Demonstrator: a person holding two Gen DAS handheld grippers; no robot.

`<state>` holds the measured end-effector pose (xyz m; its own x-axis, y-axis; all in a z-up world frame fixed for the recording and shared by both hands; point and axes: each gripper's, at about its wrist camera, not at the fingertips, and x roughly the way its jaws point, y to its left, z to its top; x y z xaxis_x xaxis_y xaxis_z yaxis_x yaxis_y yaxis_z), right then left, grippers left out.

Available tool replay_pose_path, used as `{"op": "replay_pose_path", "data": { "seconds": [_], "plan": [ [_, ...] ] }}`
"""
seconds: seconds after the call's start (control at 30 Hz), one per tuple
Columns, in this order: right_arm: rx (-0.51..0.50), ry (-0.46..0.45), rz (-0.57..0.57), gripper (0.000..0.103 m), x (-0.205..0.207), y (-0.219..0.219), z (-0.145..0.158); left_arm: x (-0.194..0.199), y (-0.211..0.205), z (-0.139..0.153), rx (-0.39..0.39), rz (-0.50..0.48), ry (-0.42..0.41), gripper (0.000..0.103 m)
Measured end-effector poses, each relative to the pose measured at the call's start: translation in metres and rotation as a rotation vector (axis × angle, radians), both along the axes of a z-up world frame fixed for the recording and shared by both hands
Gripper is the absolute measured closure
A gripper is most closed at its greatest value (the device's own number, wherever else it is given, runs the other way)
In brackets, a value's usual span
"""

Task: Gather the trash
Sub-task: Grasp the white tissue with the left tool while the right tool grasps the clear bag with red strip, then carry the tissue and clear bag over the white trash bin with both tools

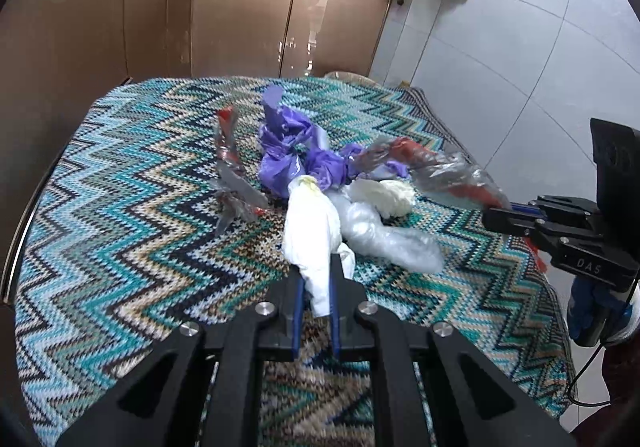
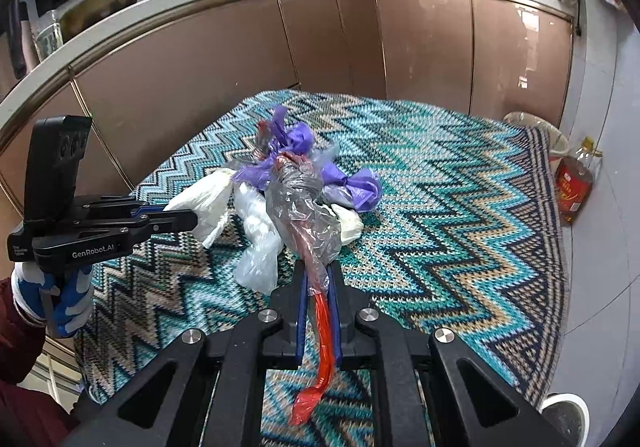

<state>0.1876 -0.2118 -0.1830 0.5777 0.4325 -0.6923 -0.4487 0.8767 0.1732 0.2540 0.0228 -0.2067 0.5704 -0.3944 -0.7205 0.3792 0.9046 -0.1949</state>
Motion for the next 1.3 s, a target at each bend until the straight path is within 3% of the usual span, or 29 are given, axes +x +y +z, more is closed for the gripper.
{"op": "replay_pose_path", "data": {
  "seconds": [0.47,0.73,1.0,1.3],
  "plan": [
    [0.024,-0.103,-0.117,0.094,-0.07,-0.034,0.048,-0.057,0.032,0.05,-0.033,0.055,-0.099,0.093],
    [0.054,-0.17,-0.194,0.094,-0.12,-0.061,0.071,-0.091,0.032,0.079,-0.059,0.04,-0.17,0.093],
    [0.084,-0.214,-0.296,0.094,-0.162,-0.105,0.076,-0.112,-0.007,0.101,-0.034,-0.028,-0.213,0.093],
    [0.109,-0.208,-0.433,0.094,-0.192,-0.171,0.059,-0.119,-0.091,0.104,0.024,-0.153,-0.19,0.093]
  ]
}}
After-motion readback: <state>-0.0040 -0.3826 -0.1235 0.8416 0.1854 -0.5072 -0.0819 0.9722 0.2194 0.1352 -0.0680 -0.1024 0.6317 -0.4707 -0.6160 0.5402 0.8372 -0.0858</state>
